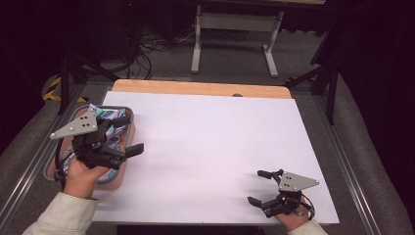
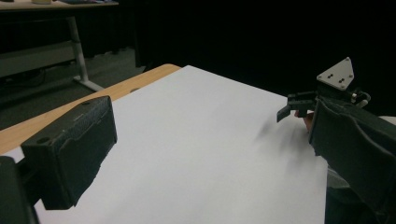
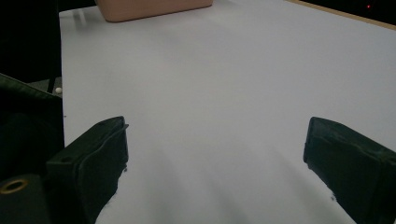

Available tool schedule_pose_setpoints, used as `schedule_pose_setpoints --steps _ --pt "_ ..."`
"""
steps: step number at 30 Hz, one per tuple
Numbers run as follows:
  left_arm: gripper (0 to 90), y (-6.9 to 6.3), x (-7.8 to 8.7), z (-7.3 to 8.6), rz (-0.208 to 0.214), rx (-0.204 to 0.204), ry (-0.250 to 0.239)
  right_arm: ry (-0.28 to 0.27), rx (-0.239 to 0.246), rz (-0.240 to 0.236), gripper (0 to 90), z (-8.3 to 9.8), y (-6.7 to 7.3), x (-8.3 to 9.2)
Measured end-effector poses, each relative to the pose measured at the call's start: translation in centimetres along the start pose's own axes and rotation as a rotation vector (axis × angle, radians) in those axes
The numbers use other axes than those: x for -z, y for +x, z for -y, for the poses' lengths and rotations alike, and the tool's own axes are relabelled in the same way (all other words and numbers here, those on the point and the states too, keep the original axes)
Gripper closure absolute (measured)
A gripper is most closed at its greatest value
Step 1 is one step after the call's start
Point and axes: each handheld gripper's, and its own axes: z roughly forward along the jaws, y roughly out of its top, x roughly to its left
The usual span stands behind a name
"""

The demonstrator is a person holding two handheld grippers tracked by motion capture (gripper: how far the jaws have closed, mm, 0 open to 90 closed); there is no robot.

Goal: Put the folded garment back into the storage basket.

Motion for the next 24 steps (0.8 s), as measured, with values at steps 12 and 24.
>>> schedule_pose_setpoints --steps 12,24 --pt "1.7 -1.1 -2.4 3.2 -0.011 0.012 0.001 -0.001 0.0 0.0 7.0 0.0 0.0 0.0" --pt "1.1 -2.4 -4.4 6.0 -0.017 0.024 0.019 -0.002 -0.001 0.001 7.0 0.0 0.0 0.0"
